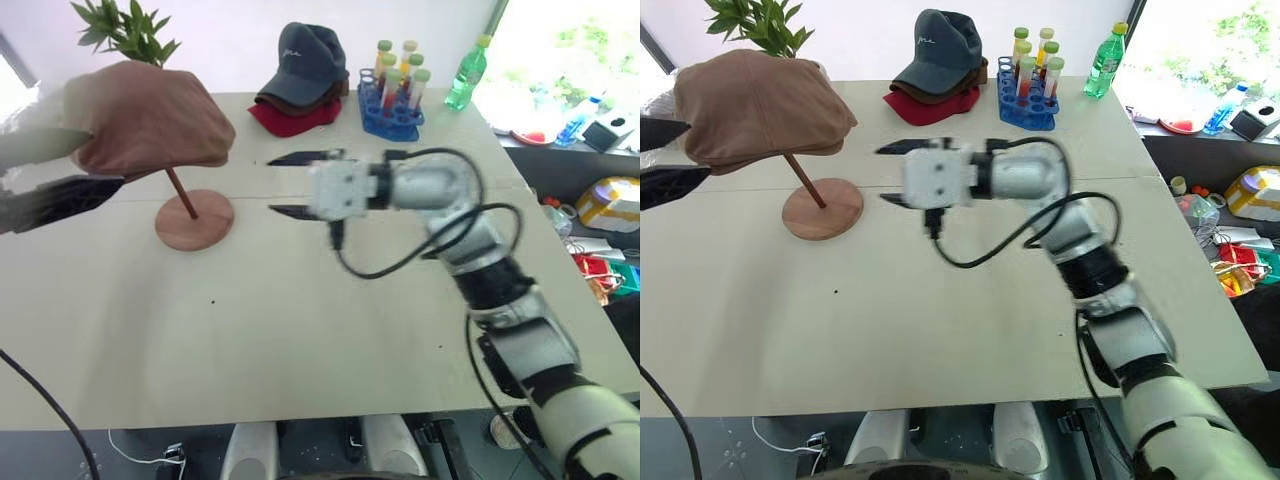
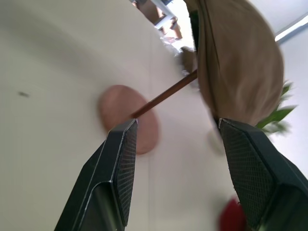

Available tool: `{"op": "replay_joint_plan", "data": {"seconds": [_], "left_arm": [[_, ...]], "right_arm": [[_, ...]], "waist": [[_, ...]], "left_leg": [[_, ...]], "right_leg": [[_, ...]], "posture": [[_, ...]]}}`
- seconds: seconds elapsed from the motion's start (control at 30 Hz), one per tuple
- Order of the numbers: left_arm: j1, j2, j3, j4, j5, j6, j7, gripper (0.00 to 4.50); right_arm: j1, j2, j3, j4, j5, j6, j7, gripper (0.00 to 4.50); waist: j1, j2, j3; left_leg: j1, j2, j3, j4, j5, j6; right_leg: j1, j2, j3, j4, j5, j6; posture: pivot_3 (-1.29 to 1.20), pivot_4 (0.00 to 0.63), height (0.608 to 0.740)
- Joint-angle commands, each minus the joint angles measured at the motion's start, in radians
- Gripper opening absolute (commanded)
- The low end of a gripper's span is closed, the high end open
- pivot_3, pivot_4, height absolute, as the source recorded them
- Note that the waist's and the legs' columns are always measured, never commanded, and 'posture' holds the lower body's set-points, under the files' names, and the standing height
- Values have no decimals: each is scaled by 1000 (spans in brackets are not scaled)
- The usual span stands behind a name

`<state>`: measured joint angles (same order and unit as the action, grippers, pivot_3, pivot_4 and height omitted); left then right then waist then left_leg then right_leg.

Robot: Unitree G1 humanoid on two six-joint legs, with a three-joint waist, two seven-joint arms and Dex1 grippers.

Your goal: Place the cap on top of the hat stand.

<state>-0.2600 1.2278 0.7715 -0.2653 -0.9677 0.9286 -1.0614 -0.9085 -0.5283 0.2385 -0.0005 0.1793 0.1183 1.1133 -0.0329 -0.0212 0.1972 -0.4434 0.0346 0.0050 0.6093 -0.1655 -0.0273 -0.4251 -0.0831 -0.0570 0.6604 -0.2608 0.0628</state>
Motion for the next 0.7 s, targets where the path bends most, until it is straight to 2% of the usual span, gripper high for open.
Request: {"op": "replay_joint_plan", "data": {"seconds": [0.03, 0.1, 0.13, 0.17, 0.23, 0.33, 0.43, 0.7], "left_arm": [[16, 44, 17, -73, 45, -54, -44, 4500], [27, 56, 16, -92, 71, -77, -64, 4500], [30, 63, 12, -96, 92, -96, -72, 4500], [28, 71, 4, -96, 123, -125, -74, 4500], [24, 86, -17, -87, 199, -192, -64, 4500], [57, 93, -29, -93, 340, -320, -69, 4500], [102, 69, -11, -142, 442, -422, -71, 4500], [220, -49, 27, -324, 638, -568, -17, 4500]], "right_arm": [[-73, -148, -177, -58, 296, 405, 129, 2734], [-144, -216, -236, -5, 401, 602, 153, 2734], [-186, -248, -253, 30, 441, 706, 162, 3252], [-233, -271, -279, 71, 483, 785, 173, 3480], [-322, -310, -303, 144, 536, 919, 186, 4450], [-404, -361, -311, 196, 589, 1025, 245, 4450], [-411, -397, -293, 189, 581, 1010, 289, 4450], [-479, -397, -278, 289, 580, 1073, 279, 4450]], "waist": [[7, 0, 0], [8, 2, 1], [7, 3, 2], [7, 3, 2], [10, 3, 2], [15, 4, 2], [17, 4, 2], [16, 4, 2]], "left_leg": [[0, 0, 1, 0, 0, 0], [1, 0, 2, 0, 0, 0], [1, 1, 3, 0, 0, 0], [1, 2, 4, -1, 0, 0], [0, 3, 4, -2, -1, -1], [0, 6, 6, -6, -1, -2], [0, 6, 11, -12, -1, -1], [-2, 6, 21, -12, -1, 0]], "right_leg": [[0, 0, 0, 0, 0, -1], [-1, -1, 0, -1, 0, -2], [-2, -1, 1, -1, 0, -3], [-3, 0, 1, -1, 0, -3], [-4, 0, 1, -2, 0, -4], [-4, 1, 1, -8, 2, -6], [-5, 1, 2, -14, 2, -6], [-11, 2, 11, -13, 4, -3]], "posture": [[0, 150, 728], [0, 150, 728], [0, 150, 728], [0, 150, 728], [0, 150, 728], [0, 150, 728], [0, 150, 728], [0, 150, 728]]}}
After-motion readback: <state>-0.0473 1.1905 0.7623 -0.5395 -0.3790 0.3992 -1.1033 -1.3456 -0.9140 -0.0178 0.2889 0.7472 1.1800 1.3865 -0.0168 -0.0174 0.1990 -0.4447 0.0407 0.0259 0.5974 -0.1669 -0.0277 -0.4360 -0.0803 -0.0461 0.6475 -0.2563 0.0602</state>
